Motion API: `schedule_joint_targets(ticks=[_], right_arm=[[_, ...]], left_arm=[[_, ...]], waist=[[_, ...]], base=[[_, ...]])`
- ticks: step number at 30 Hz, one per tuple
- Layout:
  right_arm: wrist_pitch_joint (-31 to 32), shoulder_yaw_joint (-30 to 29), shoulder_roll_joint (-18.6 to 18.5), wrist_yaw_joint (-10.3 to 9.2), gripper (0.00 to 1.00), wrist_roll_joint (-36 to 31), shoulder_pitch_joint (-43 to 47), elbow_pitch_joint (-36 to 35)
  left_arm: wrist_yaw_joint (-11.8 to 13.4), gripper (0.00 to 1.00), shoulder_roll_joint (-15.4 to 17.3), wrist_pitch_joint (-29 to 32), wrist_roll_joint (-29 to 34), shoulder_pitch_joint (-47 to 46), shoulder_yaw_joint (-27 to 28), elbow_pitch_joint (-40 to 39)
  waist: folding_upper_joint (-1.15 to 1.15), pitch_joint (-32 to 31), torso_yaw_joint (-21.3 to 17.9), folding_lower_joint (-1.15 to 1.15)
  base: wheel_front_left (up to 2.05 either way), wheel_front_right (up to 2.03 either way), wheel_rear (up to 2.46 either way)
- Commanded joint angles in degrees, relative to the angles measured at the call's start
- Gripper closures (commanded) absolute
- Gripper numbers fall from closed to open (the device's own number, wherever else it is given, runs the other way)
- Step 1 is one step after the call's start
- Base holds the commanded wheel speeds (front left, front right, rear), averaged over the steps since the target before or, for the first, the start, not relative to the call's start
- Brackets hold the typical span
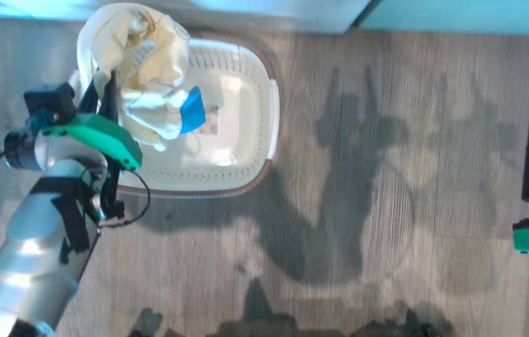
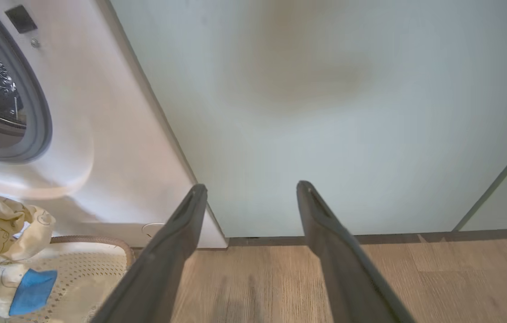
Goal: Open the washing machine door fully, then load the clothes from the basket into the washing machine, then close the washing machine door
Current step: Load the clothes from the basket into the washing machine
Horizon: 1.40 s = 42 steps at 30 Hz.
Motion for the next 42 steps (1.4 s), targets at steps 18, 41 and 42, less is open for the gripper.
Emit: schedule_joint_targets(ticks=[18, 41, 42], right_arm=[[4.31, 1.24, -2.62, -0.16, 0.0, -1.52, 6.93, 0.64], [8.21, 0.88, -0.46, -0.16, 0.0, -2.58, 15.44, -1.87], [8.27, 0.88, -0.38, -0.16, 0.0, -2.6, 15.48, -1.94]], left_arm=[[4.91, 1.0, 3.11, -0.59, 2.81, 18.67, 5.81, -18.73], [7.61, 1.0, 7.43, 3.06, 1.98, 31.51, 5.96, -29.43], [7.72, 1.0, 7.62, 3.08, 2.05, 31.63, 6.01, -29.58]], waist=[[-0.01, -21.37, 4.24, 0.01], [-0.01, -34.43, 4.82, 0.01], [-0.01, -34.47, 4.73, 0.01]], base=[[0.0, 0.0, 0.0], [0.0, 0.0, 0.0], [0.0, 0.0, 0.0]])
